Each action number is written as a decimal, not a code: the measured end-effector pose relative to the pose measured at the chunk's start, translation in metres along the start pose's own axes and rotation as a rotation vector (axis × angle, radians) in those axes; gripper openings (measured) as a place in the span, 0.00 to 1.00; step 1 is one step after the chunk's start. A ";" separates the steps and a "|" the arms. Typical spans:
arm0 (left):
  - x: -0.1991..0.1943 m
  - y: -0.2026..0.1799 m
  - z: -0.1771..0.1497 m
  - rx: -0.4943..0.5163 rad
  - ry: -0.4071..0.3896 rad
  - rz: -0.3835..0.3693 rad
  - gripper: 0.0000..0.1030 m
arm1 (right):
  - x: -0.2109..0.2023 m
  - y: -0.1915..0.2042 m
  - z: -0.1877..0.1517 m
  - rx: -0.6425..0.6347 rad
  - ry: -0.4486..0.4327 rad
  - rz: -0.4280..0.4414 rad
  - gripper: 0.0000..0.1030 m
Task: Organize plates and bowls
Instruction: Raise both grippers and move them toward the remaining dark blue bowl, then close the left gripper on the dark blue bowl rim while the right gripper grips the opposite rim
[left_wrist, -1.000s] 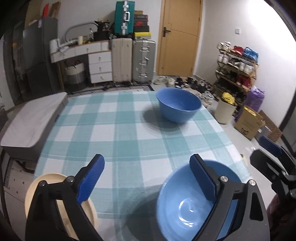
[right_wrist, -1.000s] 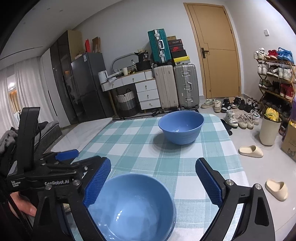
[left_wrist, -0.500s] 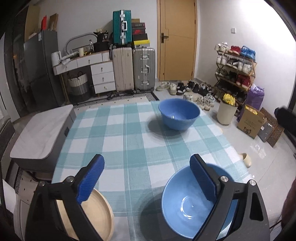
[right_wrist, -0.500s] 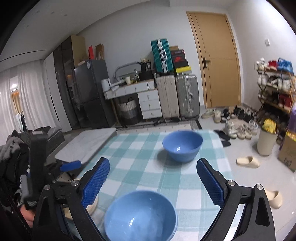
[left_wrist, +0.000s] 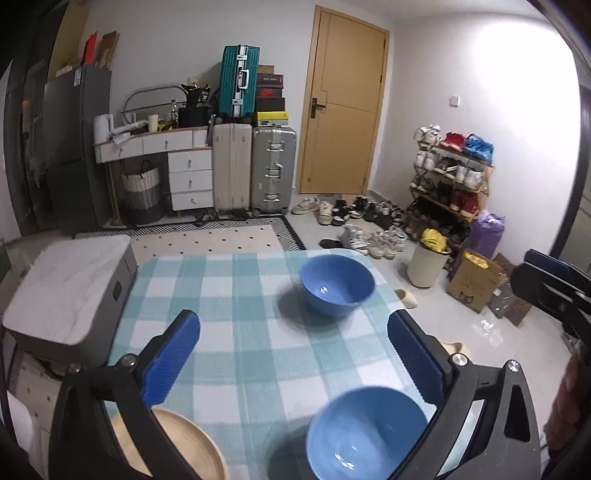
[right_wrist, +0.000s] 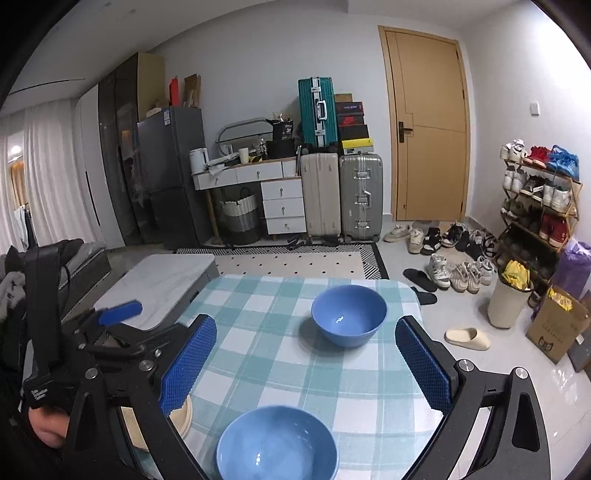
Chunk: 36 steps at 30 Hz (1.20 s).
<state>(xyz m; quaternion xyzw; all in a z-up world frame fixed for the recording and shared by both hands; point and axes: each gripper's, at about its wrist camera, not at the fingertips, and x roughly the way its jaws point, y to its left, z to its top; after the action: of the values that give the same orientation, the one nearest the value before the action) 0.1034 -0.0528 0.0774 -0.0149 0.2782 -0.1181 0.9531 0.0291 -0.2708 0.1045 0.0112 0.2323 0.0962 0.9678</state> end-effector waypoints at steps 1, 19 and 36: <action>0.006 -0.001 0.005 0.012 0.007 0.007 1.00 | 0.005 -0.001 0.006 0.008 0.010 0.009 0.96; 0.218 -0.017 0.036 0.119 0.300 -0.011 0.99 | 0.183 -0.104 0.043 0.169 0.176 0.059 0.96; 0.341 -0.042 0.015 0.141 0.483 -0.051 0.99 | 0.328 -0.176 -0.023 0.279 0.392 0.036 0.96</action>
<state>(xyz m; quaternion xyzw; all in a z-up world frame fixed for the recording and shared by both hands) 0.3808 -0.1739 -0.0856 0.0735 0.4886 -0.1613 0.8543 0.3371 -0.3814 -0.0748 0.1300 0.4266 0.0806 0.8914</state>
